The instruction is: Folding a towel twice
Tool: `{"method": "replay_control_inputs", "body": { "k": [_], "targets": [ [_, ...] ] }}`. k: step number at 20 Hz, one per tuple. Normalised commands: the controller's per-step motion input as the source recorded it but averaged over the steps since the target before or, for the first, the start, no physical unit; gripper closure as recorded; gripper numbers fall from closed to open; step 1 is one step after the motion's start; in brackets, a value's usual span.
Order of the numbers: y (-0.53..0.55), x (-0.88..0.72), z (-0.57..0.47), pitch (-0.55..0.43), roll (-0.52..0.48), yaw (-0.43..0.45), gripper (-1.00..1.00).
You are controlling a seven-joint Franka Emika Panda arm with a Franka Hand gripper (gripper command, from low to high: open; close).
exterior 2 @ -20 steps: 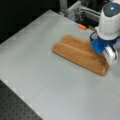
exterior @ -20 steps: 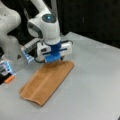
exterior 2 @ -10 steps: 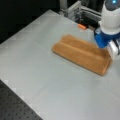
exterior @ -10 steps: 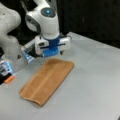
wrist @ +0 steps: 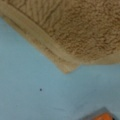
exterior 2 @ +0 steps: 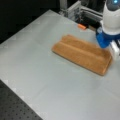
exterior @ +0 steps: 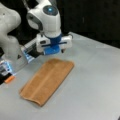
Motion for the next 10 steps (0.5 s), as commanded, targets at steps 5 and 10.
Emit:
{"method": "replay_control_inputs", "body": {
  "k": [5,10],
  "targets": [
    [0.20,0.78,0.02,0.087,-0.246,0.116,-1.00],
    [-0.02,0.56,0.10,0.099,-0.288,0.252,-1.00]
  ]
}}
